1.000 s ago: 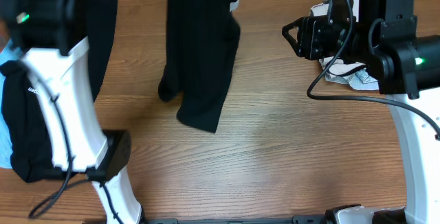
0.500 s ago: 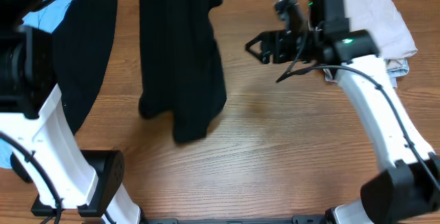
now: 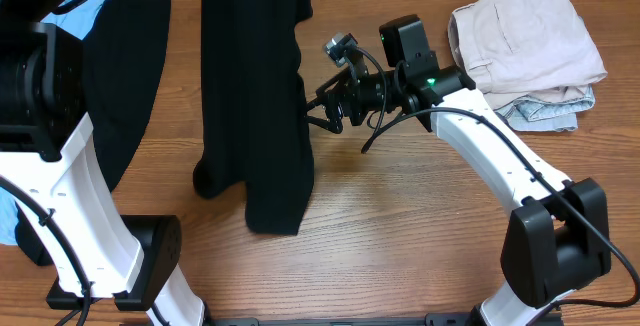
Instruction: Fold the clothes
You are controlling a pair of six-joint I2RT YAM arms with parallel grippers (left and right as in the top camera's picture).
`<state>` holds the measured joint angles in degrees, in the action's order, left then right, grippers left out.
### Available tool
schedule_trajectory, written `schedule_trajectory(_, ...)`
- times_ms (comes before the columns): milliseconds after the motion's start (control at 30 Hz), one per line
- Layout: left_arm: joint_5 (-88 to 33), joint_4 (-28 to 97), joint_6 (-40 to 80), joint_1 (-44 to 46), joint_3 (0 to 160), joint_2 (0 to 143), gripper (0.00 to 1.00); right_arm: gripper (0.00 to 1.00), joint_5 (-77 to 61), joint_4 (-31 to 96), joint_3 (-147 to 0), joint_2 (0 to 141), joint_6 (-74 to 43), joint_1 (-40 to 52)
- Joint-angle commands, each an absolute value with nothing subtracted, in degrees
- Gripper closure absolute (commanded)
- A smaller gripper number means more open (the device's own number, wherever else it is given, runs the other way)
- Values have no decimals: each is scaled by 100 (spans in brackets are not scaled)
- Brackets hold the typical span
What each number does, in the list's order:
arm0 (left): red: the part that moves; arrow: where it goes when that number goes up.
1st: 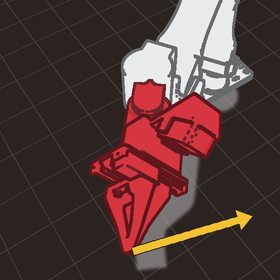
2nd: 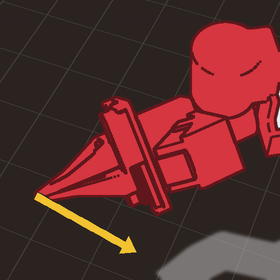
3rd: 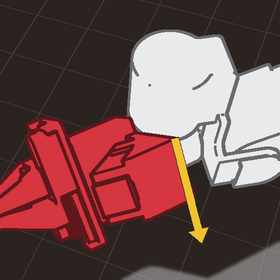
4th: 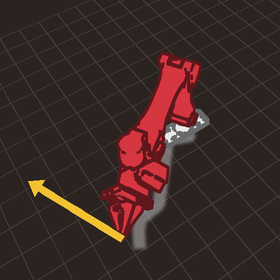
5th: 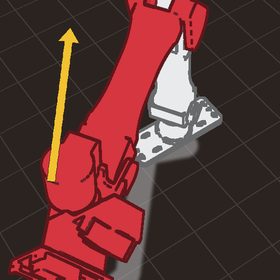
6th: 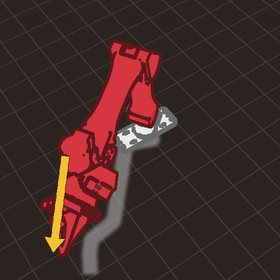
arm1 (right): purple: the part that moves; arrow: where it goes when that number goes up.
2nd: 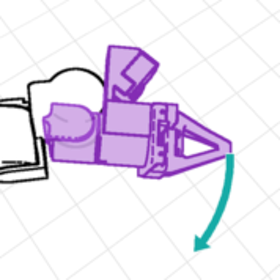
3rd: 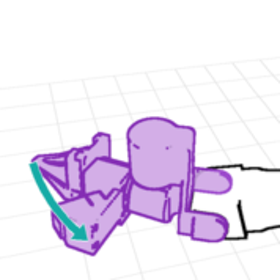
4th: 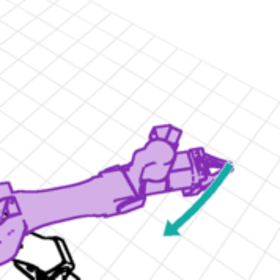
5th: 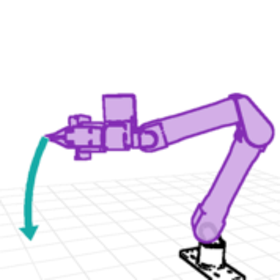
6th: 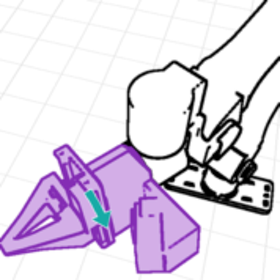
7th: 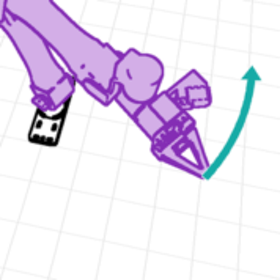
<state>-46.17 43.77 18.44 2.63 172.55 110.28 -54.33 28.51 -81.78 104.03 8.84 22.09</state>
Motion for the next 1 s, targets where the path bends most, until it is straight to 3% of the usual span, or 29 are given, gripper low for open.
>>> schedule_trajectory(0,-4499,4357,1793,274,17294,10982,96,6,-6136,2805,-8180,10368,1247,2123)
schedule_trajectory(767,-4206,4346,1778,257,17292,10986,96,4,-4998,2936,-8169,10713,1024,2211)
schedule_trajectory(867,-4185,4348,1778,261,17292,10995,96,12,-4991,2816,-8169,10744,1020,2460)
schedule_trajectory(967,-4193,4427,1778,263,17292,11015,96,32,-4499,2626,-8169,10750,567,2672)
